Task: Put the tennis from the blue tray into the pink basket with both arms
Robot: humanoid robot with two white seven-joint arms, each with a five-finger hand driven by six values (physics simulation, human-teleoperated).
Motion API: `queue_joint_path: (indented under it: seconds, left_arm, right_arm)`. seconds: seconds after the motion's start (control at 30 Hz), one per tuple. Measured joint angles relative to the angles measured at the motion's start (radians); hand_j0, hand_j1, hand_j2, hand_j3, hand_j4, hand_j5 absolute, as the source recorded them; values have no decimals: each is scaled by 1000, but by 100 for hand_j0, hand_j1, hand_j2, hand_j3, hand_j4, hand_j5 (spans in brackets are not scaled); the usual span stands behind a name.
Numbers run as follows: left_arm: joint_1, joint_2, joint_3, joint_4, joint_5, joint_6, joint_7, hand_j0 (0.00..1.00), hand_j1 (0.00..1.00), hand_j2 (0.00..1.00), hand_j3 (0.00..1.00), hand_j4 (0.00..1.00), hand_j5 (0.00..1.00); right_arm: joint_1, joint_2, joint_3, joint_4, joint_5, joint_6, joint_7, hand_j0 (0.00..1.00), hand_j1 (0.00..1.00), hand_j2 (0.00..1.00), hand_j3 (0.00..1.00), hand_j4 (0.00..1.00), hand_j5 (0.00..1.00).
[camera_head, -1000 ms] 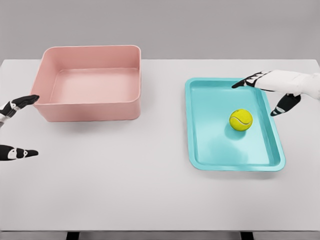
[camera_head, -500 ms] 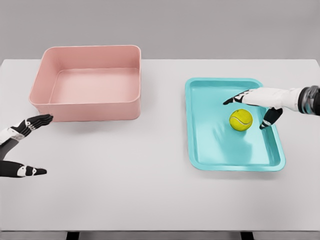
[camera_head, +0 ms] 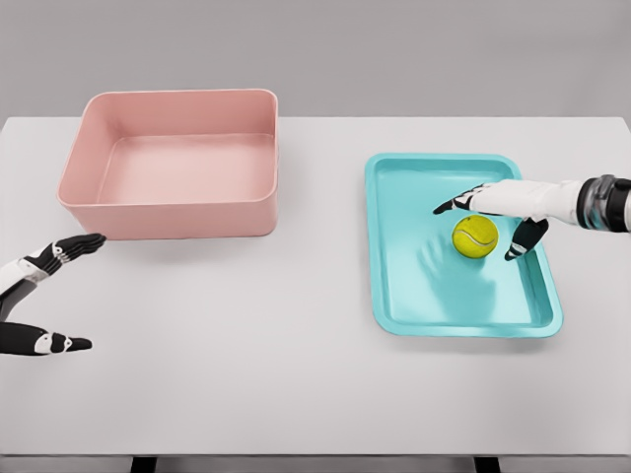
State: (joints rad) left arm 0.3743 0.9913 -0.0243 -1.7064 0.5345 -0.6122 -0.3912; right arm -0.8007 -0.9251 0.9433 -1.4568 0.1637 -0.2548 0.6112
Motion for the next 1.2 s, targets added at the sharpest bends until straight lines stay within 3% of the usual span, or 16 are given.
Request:
queue_joint_path:
  seconds: [0.27, 0.37, 0.73, 1.03, 1.2]
  left_arm:
    - [2, -1, 6, 5, 0, 0, 5, 100, 100, 100, 100, 100, 100]
    - [2, -2, 6, 9, 0, 0, 6, 100, 100, 100, 100, 100, 100]
    - [2, -2, 6, 16, 0, 0, 7, 100, 100, 100, 100, 100, 100]
    - [2, -2, 7, 16, 0, 0, 7, 100, 100, 100, 100, 100, 100]
    - [2, -2, 7, 16, 0, 0, 7, 100, 100, 100, 100, 100, 100]
  right_arm:
    - [0, 13, 8, 32, 1, -1, 0, 98, 98, 98, 98, 98, 98]
    - [0, 20, 11, 43, 3, -2, 0, 80, 80, 80, 80, 80, 80]
    - [-3, 26, 12, 43, 3, -8, 0, 41, 41, 41, 41, 41, 41]
    - [-74, 42, 3, 30, -1, -69, 0, 42, 42, 42, 42, 42, 42]
    - [-83, 107, 2, -87, -4, -112, 0, 38, 38, 38, 38, 38, 38]
